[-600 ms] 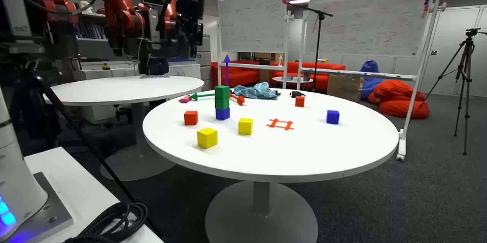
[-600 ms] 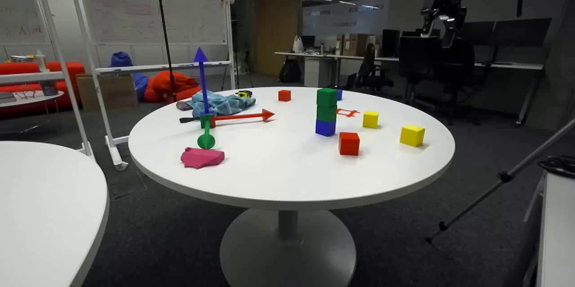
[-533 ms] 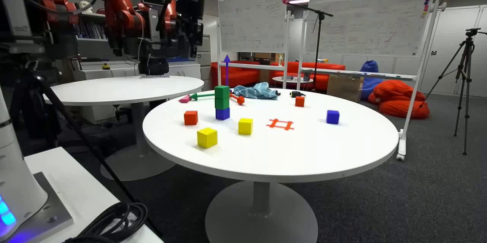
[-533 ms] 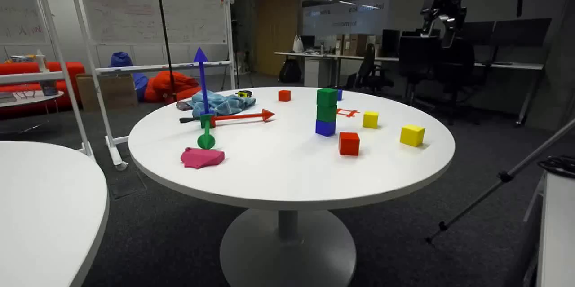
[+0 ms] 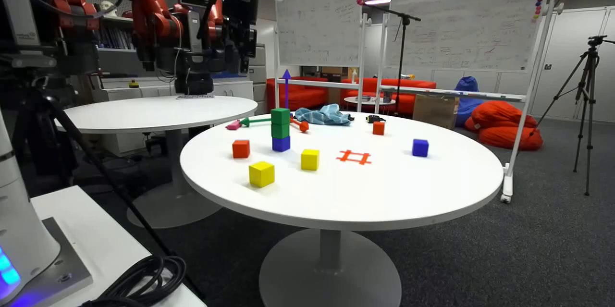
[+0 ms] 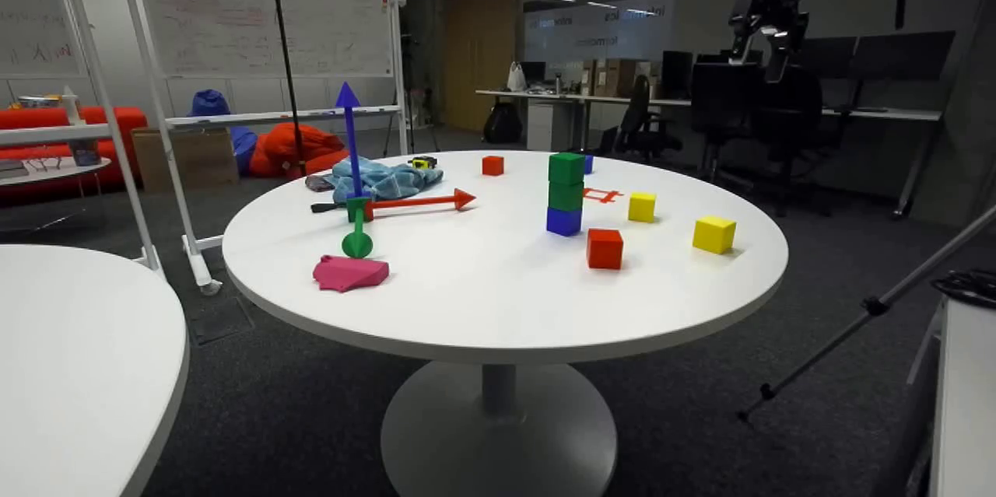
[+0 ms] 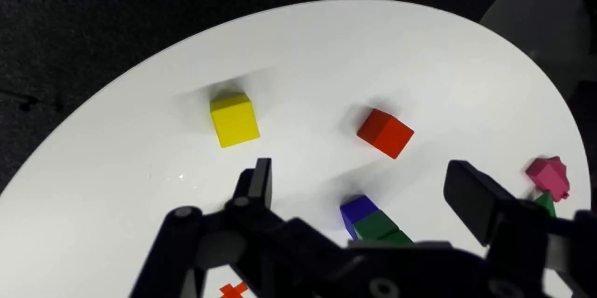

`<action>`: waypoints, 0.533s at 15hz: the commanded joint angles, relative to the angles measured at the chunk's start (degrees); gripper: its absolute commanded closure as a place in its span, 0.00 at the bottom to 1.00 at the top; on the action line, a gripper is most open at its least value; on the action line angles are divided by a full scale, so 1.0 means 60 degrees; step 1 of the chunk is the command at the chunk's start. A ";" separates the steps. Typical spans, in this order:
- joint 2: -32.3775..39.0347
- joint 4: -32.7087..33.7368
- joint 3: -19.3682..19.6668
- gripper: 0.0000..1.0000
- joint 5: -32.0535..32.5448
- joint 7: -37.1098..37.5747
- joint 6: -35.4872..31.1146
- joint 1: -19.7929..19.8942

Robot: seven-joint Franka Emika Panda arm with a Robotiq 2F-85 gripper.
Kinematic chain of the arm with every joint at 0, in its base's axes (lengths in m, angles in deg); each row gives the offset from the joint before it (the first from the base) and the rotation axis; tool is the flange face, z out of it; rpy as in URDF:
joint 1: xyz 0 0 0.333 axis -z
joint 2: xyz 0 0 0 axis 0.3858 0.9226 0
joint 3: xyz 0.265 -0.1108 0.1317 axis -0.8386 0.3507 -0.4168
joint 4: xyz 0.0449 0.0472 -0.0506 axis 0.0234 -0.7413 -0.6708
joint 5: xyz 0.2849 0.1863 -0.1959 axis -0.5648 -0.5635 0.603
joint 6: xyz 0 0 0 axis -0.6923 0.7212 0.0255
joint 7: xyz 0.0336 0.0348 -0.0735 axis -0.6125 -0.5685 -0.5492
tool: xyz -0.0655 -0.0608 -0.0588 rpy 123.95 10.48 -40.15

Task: Put one orange block on top of the stacked blocks.

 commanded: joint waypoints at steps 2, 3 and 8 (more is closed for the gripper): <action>0.0467 0.0243 -0.0247 0.00 -0.0296 -0.0287 -0.1169 0.0193; 0.0718 0.0420 -0.0240 0.00 -0.0358 -0.0230 -0.1372 0.0171; 0.1997 0.1055 -0.0190 0.00 -0.0350 0.0188 -0.1878 0.0357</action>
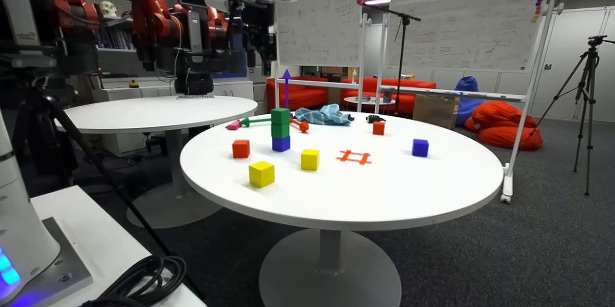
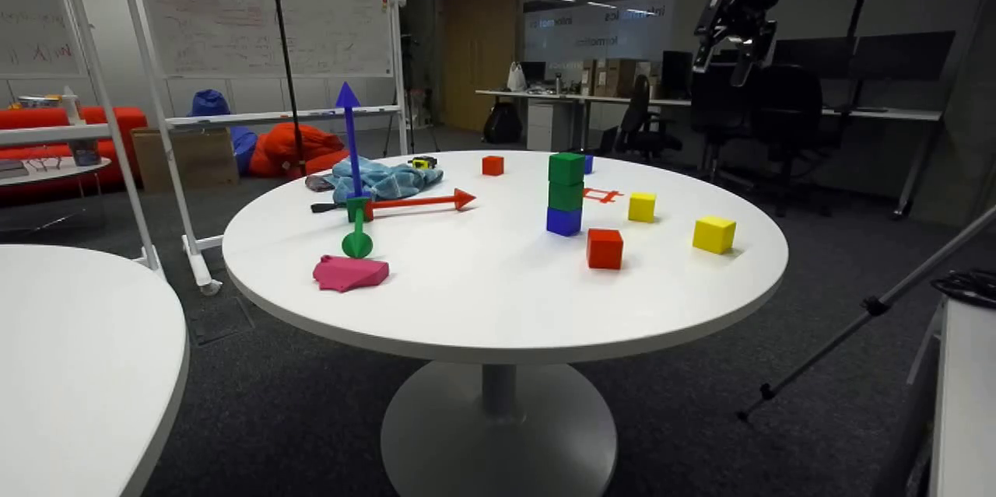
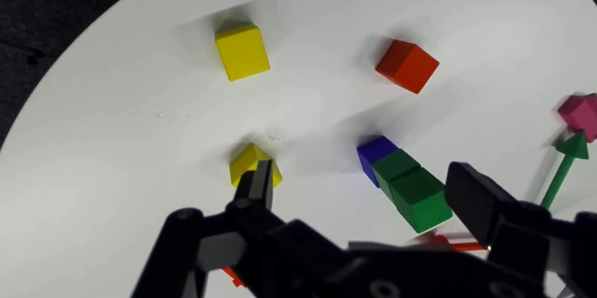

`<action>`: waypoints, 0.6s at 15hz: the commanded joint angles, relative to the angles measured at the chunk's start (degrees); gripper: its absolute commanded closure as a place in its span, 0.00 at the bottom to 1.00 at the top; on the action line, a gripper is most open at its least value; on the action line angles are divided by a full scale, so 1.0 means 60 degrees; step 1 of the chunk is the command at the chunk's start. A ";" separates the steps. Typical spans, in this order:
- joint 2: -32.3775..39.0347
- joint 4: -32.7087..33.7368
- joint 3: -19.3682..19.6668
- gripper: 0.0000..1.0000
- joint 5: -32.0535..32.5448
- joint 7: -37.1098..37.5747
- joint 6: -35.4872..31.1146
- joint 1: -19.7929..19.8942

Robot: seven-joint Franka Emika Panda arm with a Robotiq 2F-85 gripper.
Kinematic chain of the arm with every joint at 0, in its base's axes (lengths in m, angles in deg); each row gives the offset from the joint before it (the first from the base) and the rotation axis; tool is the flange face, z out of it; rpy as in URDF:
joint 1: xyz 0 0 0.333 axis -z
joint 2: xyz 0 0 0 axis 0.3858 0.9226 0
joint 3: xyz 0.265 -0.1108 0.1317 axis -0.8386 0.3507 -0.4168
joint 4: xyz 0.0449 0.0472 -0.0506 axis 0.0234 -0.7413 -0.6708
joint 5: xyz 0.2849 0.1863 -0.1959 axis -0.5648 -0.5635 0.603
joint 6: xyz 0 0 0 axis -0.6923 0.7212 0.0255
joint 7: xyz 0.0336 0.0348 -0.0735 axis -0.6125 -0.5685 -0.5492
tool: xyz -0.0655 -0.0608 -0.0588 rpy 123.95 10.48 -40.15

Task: Put one orange block on top of the stacked blocks.

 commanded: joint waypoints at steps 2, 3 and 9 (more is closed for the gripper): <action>0.1356 0.0805 -0.0076 0.00 -0.0387 0.0070 0.0134 0.0394; 0.1482 0.0868 -0.0098 0.00 -0.0305 0.0039 0.0210 0.0464; 0.1716 0.1383 -0.0134 0.00 0.1130 -0.0651 0.1328 0.0732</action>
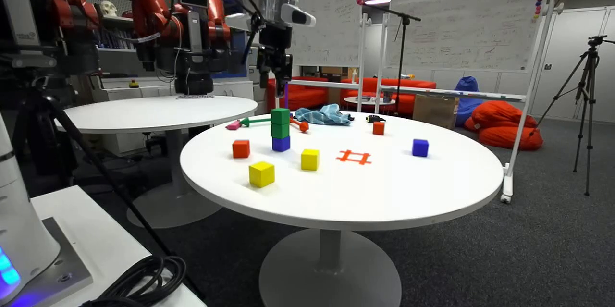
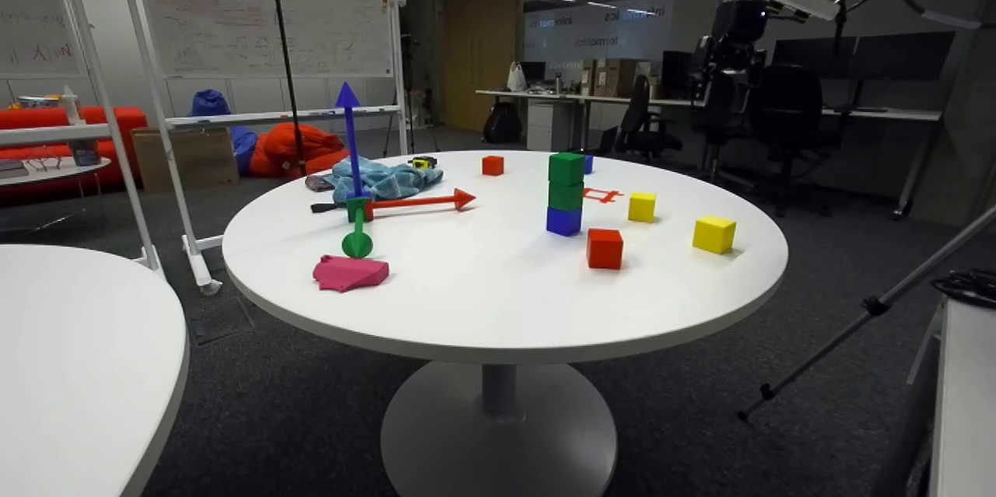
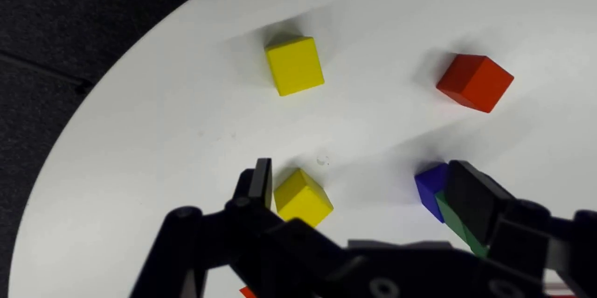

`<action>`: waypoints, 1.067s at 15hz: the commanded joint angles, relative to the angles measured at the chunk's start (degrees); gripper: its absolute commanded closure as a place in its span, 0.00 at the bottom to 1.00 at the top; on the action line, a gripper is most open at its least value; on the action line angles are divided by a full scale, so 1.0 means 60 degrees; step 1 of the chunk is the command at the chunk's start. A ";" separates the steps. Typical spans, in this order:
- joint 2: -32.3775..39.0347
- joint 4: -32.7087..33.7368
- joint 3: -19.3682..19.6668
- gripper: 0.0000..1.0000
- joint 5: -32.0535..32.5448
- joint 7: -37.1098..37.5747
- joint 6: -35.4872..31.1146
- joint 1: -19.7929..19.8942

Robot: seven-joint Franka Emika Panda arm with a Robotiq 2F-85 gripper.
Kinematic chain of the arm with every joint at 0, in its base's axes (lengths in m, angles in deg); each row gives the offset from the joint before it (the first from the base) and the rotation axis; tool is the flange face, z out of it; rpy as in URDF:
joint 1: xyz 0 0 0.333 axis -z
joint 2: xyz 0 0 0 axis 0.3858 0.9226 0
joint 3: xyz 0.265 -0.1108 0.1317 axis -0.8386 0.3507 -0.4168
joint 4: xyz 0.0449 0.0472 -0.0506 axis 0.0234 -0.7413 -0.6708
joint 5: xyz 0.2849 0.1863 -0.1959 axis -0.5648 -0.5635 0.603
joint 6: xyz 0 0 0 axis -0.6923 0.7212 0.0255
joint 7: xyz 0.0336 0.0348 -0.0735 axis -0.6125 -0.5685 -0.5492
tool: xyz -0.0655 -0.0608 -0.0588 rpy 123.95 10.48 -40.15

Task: Put one orange block on top of the stacked blocks.

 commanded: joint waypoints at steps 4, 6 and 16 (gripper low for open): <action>-0.0080 0.0549 -0.0174 0.00 0.0707 -0.1609 0.1094 0.0256; -0.0007 0.0504 -0.0364 0.00 0.0226 -0.1794 0.0561 0.0071; 0.2537 0.0941 -0.2011 0.00 -0.3832 -0.1934 -0.0114 -0.0660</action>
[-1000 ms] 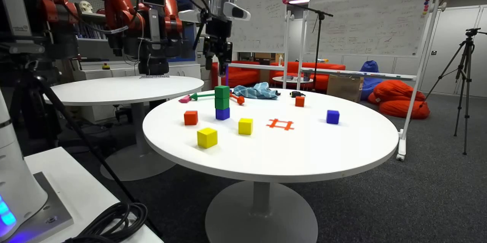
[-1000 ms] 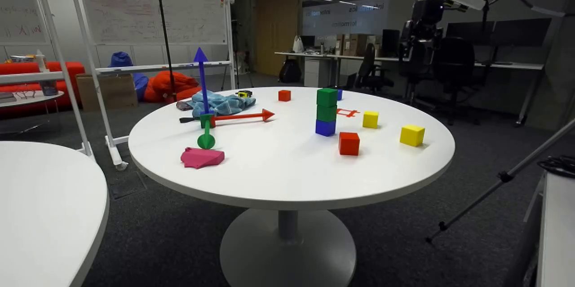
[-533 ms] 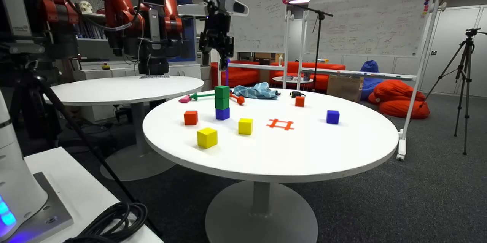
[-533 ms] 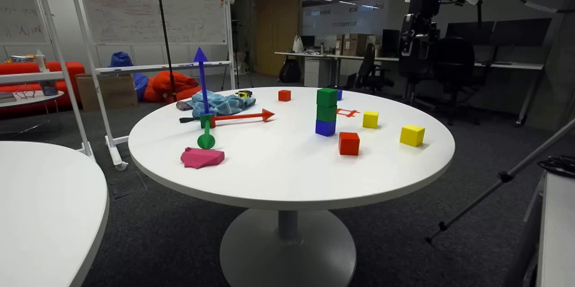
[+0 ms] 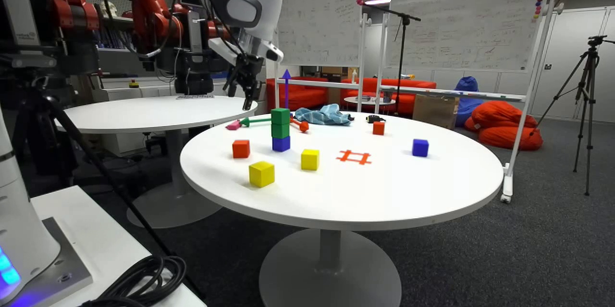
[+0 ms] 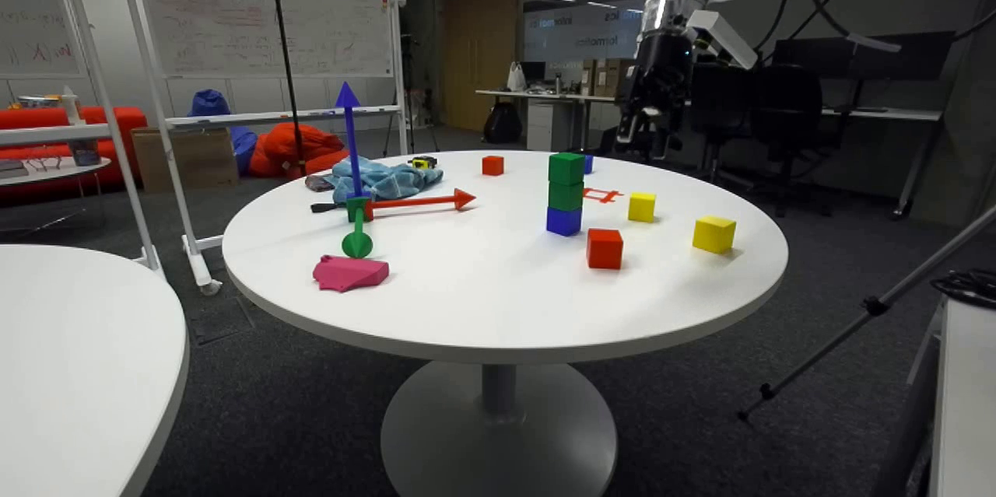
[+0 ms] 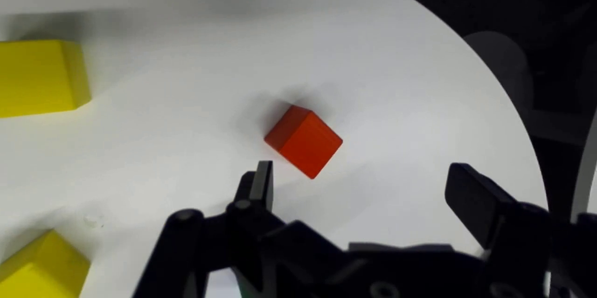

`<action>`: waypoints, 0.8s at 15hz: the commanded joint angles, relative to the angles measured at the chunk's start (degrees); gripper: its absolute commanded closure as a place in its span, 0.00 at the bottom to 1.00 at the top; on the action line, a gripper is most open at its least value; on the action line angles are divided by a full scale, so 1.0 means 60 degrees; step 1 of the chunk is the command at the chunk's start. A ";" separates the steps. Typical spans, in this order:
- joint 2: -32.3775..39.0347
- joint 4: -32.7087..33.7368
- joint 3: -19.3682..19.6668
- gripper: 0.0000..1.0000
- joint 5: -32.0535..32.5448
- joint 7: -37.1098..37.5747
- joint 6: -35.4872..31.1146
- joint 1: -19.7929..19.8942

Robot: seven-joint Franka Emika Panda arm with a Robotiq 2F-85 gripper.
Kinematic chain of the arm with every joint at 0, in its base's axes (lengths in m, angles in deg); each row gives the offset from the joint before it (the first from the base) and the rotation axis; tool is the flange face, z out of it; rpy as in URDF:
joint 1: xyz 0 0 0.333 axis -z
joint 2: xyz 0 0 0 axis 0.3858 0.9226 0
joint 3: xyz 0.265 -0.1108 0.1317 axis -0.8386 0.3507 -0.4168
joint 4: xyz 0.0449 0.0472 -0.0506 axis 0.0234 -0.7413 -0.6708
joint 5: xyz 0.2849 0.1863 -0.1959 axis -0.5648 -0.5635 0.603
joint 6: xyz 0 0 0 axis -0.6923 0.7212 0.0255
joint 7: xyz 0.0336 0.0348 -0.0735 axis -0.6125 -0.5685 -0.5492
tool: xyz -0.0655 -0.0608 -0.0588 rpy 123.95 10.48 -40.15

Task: Put one orange block on top of the stacked blocks.

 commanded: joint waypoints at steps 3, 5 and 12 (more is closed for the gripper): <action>0.1145 0.0396 -0.0505 0.00 -0.1833 -0.0120 0.0323 0.0304; 0.1134 0.0350 -0.0577 0.00 -0.2241 0.0019 0.0254 0.0250; 0.1324 0.0525 -0.0597 0.00 -0.2280 0.0808 -0.0496 -0.0022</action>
